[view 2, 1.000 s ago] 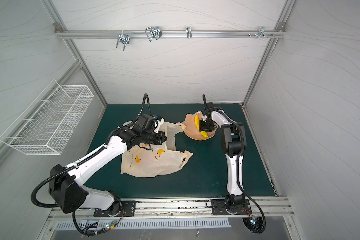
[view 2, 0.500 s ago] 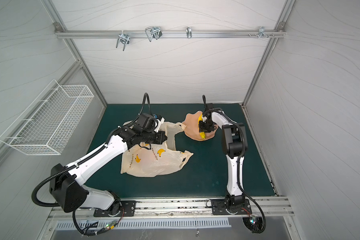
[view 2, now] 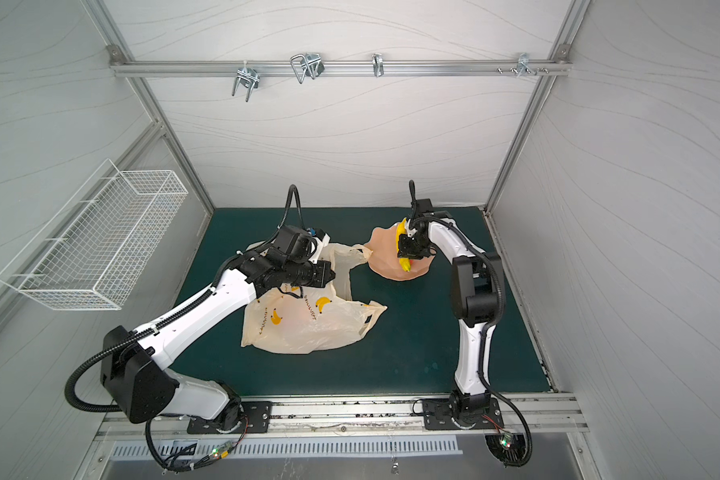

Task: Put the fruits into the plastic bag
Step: 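Lower the right gripper onto the yellow banana and close on it, then lift the banana with the right gripper out of the bowl toward the bag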

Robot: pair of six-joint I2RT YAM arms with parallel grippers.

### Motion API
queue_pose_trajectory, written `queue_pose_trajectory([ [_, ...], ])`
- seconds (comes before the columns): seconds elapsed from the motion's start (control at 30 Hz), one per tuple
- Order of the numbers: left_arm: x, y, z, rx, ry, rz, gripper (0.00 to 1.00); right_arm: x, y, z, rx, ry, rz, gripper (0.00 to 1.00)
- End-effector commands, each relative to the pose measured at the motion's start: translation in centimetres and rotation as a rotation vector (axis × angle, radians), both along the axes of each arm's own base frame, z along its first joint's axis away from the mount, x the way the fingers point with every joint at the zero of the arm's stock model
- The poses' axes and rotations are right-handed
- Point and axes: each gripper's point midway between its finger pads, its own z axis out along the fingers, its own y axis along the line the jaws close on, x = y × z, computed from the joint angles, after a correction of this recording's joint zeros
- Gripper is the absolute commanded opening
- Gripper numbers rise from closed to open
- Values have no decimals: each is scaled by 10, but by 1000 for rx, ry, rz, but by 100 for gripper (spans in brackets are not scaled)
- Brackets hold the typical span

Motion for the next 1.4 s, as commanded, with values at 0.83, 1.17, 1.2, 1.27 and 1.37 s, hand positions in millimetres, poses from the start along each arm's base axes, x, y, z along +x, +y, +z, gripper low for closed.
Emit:
queue_pose_trajectory([
  [0.83,6,-6,25,-33,-69,-23,0,-40,23,128,590,-24,-100,23],
  [1.17,6,-7,26,-36,-70,-25,0,-81,23,128,707,33,-128,22],
  [1.2,6,-7,26,-35,-69,-25,0,-86,22,128,720,38,-131,22],
  [1.27,6,-7,26,-36,-70,-26,0,-95,23,128,749,54,-139,22],
  [1.37,7,-8,27,-38,-71,-28,0,-109,24,126,795,78,-152,22],
])
